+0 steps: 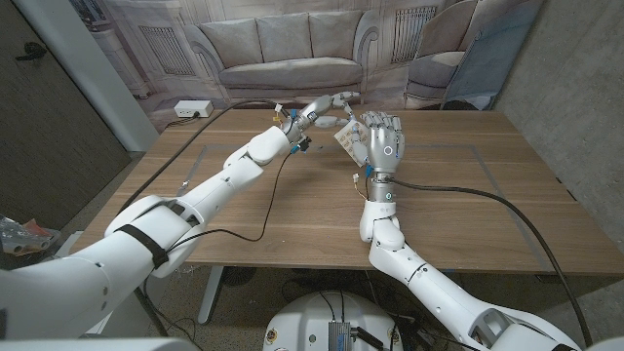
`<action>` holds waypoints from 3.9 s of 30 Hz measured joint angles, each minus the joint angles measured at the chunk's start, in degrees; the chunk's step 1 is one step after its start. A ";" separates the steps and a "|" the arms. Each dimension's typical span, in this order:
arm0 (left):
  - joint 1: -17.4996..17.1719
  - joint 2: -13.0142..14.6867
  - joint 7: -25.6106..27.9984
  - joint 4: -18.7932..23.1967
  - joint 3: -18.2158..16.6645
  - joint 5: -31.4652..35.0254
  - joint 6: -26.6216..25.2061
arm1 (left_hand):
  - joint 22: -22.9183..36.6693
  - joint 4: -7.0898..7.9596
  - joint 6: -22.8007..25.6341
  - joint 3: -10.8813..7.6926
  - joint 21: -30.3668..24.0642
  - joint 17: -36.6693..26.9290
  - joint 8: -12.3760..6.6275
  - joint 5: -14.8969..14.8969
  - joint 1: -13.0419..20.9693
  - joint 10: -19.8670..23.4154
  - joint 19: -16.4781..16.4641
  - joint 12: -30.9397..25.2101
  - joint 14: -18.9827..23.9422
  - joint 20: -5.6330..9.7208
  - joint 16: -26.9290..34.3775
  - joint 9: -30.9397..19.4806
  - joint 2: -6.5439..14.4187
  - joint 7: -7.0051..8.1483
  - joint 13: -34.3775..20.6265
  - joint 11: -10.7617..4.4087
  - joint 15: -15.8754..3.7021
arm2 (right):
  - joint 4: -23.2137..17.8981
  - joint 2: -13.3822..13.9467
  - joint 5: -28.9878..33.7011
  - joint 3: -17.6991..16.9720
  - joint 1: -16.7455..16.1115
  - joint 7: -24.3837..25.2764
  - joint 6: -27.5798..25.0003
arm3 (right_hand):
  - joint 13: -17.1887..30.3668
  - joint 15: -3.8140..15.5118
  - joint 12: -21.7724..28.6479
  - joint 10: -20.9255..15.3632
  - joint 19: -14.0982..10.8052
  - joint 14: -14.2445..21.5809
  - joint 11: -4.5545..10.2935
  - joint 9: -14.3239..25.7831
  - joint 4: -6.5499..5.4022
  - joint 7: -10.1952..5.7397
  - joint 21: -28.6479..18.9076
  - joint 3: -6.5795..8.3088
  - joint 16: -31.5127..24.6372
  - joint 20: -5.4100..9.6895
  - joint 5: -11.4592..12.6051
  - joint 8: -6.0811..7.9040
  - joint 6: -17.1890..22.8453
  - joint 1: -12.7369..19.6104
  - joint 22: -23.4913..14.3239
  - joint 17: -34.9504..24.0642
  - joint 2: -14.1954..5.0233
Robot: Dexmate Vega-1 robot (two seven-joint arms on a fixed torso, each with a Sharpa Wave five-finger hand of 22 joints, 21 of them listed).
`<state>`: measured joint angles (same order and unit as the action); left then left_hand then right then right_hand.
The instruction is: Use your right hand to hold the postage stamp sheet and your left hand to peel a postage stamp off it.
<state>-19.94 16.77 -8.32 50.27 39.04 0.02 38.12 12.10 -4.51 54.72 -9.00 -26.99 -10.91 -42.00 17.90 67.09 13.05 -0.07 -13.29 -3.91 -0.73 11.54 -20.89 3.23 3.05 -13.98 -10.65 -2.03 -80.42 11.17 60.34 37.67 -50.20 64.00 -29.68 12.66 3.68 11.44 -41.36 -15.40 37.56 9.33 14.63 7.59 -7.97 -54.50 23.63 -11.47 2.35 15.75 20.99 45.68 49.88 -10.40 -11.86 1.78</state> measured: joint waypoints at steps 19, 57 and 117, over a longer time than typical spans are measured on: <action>-0.29 0.43 -0.63 0.94 0.14 -1.14 -0.33 | 0.00 -0.01 -0.09 0.48 -0.45 0.00 0.01 -0.01 0.15 0.00 0.00 0.00 0.00 0.00 0.00 -0.53 0.13 -0.09 0.00 0.00 0.00 | -0.58 1.90 -1.96 2.94 1.11 0.00 -2.79 | -0.44 0.00 0.36 -0.72 0.00 0.00 0.71 -1.24 0.00 -0.74 0.00 0.98 0.00 0.00 0.60 0.37 1.74 1.01 -0.01 -0.28 -1.72; -0.55 1.01 -1.04 2.63 0.48 -1.54 -1.20 | 0.00 0.08 -0.42 1.03 -0.45 -0.01 -0.82 0.12 0.62 -0.30 -0.01 0.00 0.00 0.00 0.00 -1.33 0.58 0.00 0.01 0.30 0.00 | 2.33 -4.88 8.04 -5.58 -1.75 0.00 3.96 | -0.43 0.09 1.79 -6.30 -0.01 2.37 1.73 3.25 0.89 1.53 -0.88 1.67 -0.45 0.00 1.65 11.20 13.62 3.35 -0.02 -0.27 -2.59; -4.88 5.61 5.23 11.83 -0.32 -1.50 -6.28 | 0.00 0.16 -0.71 1.90 -1.21 -0.03 -1.26 0.00 1.31 -0.30 0.32 0.00 0.00 0.32 0.00 -2.79 1.26 -0.70 0.01 0.29 0.00 | 1.47 -12.11 18.68 -14.99 -6.33 0.00 8.98 | 1.35 0.20 2.23 -9.21 0.41 2.88 0.79 7.02 0.71 4.33 -0.87 2.79 -0.17 -0.01 3.99 16.96 11.84 4.68 -0.02 -0.13 -3.15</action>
<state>-24.82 22.38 -3.08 62.09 38.72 -1.48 31.85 12.10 -4.35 54.01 -7.11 -28.20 -10.94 -43.26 17.90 68.41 12.76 0.24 -13.29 -3.91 -0.41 11.53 -23.68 4.49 2.34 -13.96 -10.36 -2.03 -78.95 -0.93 79.01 22.68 -56.53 64.00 -20.70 14.02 3.87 13.67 -50.57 -14.99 40.45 10.12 21.65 8.29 -3.64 -55.37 26.42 -11.63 2.35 19.74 37.95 57.52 54.56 -10.42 -11.99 -1.37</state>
